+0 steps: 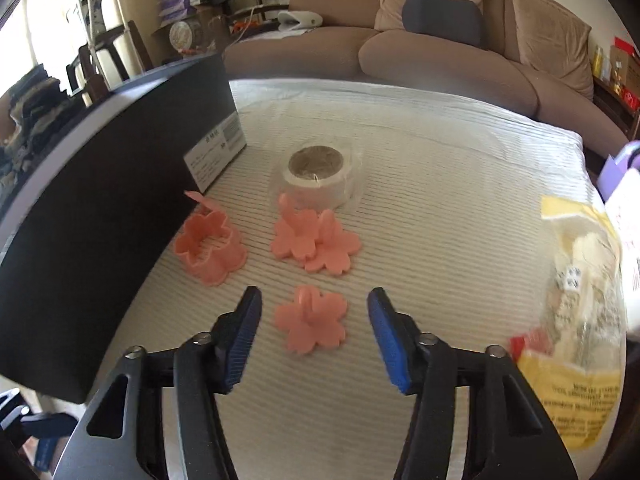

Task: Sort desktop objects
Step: 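Move the right tool to a pink flower piece and grasp its stem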

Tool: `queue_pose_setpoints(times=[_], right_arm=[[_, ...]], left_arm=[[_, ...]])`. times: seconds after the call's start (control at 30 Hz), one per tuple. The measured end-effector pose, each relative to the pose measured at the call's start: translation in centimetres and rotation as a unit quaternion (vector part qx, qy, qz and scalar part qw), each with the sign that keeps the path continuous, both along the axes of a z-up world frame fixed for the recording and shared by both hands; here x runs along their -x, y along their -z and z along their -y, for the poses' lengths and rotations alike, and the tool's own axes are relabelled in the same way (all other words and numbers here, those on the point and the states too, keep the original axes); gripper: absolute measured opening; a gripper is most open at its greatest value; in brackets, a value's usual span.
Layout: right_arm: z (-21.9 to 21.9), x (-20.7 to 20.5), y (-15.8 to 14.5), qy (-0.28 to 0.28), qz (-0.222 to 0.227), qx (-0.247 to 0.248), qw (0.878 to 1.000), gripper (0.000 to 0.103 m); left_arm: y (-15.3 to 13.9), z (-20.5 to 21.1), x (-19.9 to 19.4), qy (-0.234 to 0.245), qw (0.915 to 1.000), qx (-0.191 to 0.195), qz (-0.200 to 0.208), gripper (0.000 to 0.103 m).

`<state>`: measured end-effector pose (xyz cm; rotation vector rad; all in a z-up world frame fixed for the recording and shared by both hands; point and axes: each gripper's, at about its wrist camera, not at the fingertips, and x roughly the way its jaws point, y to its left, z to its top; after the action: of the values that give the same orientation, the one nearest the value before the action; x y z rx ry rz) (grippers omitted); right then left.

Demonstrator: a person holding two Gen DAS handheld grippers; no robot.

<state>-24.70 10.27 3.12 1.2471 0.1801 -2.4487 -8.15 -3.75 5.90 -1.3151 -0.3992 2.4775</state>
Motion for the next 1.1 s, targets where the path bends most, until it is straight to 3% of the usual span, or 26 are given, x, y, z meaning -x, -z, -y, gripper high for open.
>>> queue_pose_setpoints(times=[0.03, 0.1, 0.17, 0.33, 0.53, 0.63, 0.67, 0.7, 0.77, 0.97, 1.1], right_arm=[[0.3, 0.3, 0.5, -0.005, 0.007, -0.011, 1.000, 0.011], [0.5, 0.4, 0.7, -0.011, 0.002, -0.014, 1.000, 0.009], [0.0, 0.4, 0.5, -0.013, 0.016, 0.022, 1.000, 0.007], [-1.9, -1.1, -2.1, -0.014, 0.023, 0.094, 0.995, 0.006], [-3.3, -2.6, -4.3, -0.011, 0.018, 0.085, 0.996, 0.007], [-3.5, -2.4, -4.1, -0.005, 0.020, 0.086, 0.996, 0.012], [-3.6, -2.3, -4.0, -0.002, 0.022, 0.094, 0.995, 0.021], [-3.9, -2.4, -4.0, -0.001, 0.023, 0.101, 0.995, 0.040], [-4.0, -2.0, -3.4, -0.002, 0.029, 0.115, 0.993, 0.064], [-2.3, -1.1, -0.3, -0.027, 0.042, 0.066, 0.997, 0.064], [-0.5, -1.5, 1.3, -0.051, 0.020, 0.013, 0.998, 0.066]], left_arm=[[0.1, 0.1, 0.1, -0.003, 1.0000, -0.002, 0.002, 0.078], [0.2, 0.4, 0.3, -0.007, 0.9999, -0.006, 0.009, 0.078], [0.3, 0.7, 0.4, -0.011, 0.9999, -0.009, 0.010, 0.078], [0.4, 1.1, 0.4, -0.014, 0.9996, -0.023, 0.010, 0.078], [0.0, 0.3, 0.0, -0.001, 0.9999, -0.014, -0.008, 0.078], [-0.1, 0.0, 0.0, 0.002, 0.9996, -0.026, -0.009, 0.078], [-0.2, -0.2, 0.0, 0.005, 0.9996, -0.023, -0.013, 0.078], [-0.2, -0.4, 0.0, 0.008, 0.9996, -0.020, -0.017, 0.078], [-0.2, -0.7, -0.1, 0.012, 0.9996, -0.016, -0.017, 0.078], [0.5, -0.6, -0.2, 0.012, 0.9996, -0.023, 0.009, 0.078], [0.6, 0.1, -0.1, 0.005, 0.9995, -0.027, 0.015, 0.078]])
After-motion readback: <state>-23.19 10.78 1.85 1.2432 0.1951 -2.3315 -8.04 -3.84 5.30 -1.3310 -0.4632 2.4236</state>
